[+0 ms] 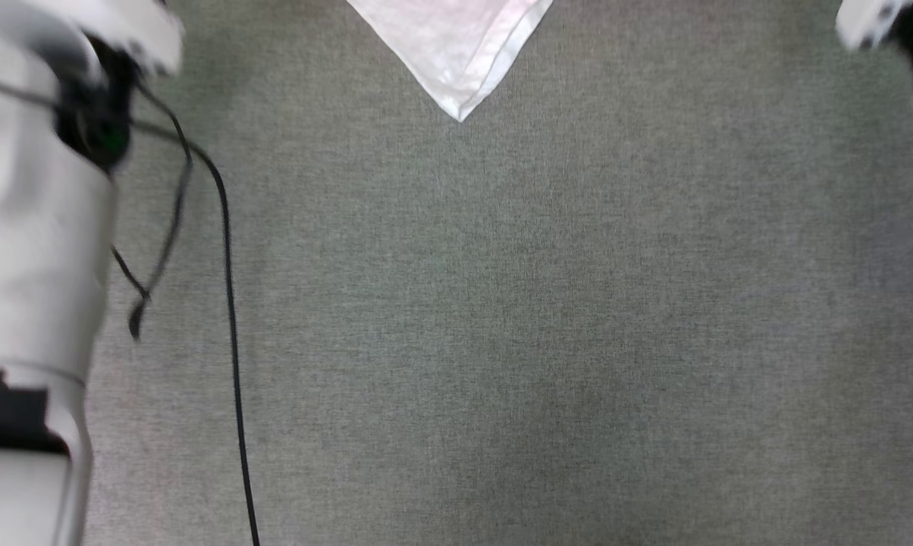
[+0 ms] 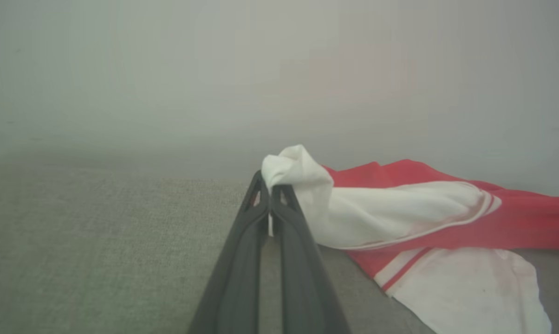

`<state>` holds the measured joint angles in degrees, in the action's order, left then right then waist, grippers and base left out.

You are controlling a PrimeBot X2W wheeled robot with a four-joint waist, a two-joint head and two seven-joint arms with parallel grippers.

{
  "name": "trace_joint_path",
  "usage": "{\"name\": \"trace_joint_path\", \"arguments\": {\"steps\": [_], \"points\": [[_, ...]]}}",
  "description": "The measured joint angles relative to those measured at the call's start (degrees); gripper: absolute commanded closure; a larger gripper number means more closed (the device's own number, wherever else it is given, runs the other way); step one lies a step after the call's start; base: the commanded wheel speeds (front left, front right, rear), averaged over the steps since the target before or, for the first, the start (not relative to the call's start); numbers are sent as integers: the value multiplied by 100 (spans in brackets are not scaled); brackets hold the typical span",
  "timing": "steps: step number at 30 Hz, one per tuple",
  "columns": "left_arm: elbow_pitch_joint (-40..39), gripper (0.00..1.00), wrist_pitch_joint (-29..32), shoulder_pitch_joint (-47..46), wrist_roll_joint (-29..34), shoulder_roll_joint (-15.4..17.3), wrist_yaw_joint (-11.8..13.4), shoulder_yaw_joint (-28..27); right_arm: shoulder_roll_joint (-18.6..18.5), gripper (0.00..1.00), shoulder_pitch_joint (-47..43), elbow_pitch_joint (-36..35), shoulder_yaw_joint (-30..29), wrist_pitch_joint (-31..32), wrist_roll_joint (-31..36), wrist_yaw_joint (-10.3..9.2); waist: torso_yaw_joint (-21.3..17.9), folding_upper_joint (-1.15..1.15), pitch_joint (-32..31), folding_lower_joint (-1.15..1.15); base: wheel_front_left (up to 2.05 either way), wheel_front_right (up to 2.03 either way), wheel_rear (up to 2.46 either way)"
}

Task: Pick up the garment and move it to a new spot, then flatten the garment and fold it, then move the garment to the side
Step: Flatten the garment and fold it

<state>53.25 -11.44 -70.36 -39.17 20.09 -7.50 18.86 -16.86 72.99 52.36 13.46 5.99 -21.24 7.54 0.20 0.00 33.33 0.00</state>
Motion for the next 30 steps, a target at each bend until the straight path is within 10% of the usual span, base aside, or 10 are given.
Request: {"name": "trace_joint_path", "arguments": {"steps": [13, 30], "points": [[-699, 100, -290, 3052, -443, 75, 62, 313, -302, 100, -2757, -490, 45, -422, -697, 7, 139, 0, -1242, -1, 0, 0, 0], [-3007, 100, 62, 6720, -901, 204, 1273, 187, 68, 100, -6497, -2326, -1362, 80, -375, 35, 354, 0, -2969, -2, 0, 0, 0]]}}
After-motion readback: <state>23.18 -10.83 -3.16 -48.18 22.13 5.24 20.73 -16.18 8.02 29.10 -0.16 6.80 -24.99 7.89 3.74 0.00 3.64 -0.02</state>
